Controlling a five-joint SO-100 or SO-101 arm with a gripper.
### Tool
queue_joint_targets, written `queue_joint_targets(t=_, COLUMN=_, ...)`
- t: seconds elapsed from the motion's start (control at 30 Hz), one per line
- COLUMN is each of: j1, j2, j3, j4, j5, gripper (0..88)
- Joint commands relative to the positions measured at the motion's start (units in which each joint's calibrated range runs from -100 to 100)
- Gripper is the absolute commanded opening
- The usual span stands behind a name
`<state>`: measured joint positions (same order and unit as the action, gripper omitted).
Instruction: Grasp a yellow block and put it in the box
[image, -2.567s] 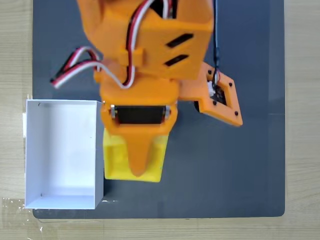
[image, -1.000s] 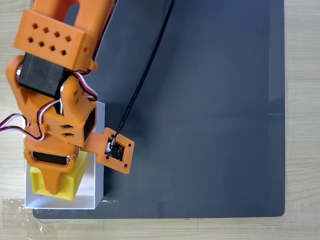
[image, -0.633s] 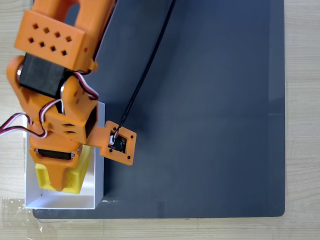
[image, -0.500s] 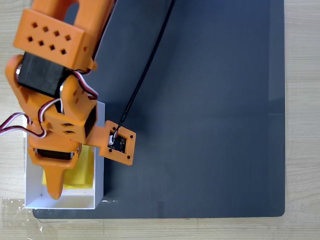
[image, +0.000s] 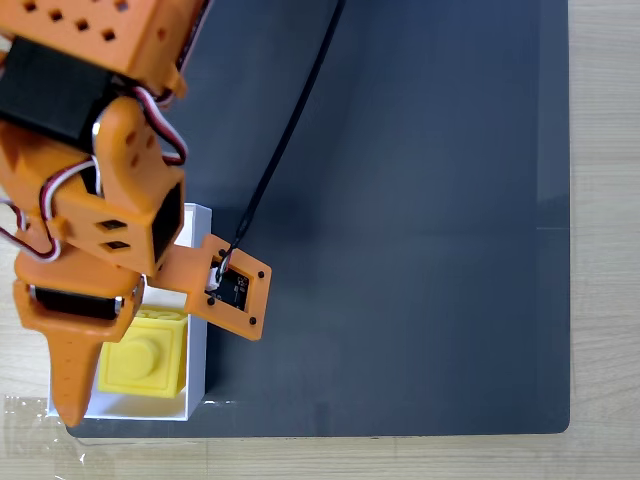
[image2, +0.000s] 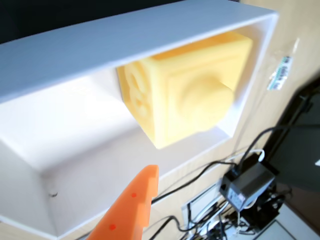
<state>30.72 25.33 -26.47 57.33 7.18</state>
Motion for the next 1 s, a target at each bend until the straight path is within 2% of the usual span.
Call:
queue_joint_targets(t=0.0, j1=-0.51, j2=-10.41, j3=-0.35, j4=4.62, j5=-2.51, gripper=32.9)
queue_joint_targets(t=0.23, j1=-0.59, j2=-30.33, j3=11.5, j4=9.86, j5=-8.76, gripper=0.6)
queue_joint_targets(t=0.37, j1=-3.2, j2=-44.9, j3=27.06, j4=9.16, j5=-8.81, gripper=2.4)
queue_joint_targets(t=0.67, j1=-14.73, j2=-77.7, j3=67.85, j4=8.98, j5=-8.76, gripper=3.3)
queue_joint_targets(t=0.97, j1=-19.53, j2=-110.33, j3=103.94, j4=9.59, j5=-8.71, gripper=3.3)
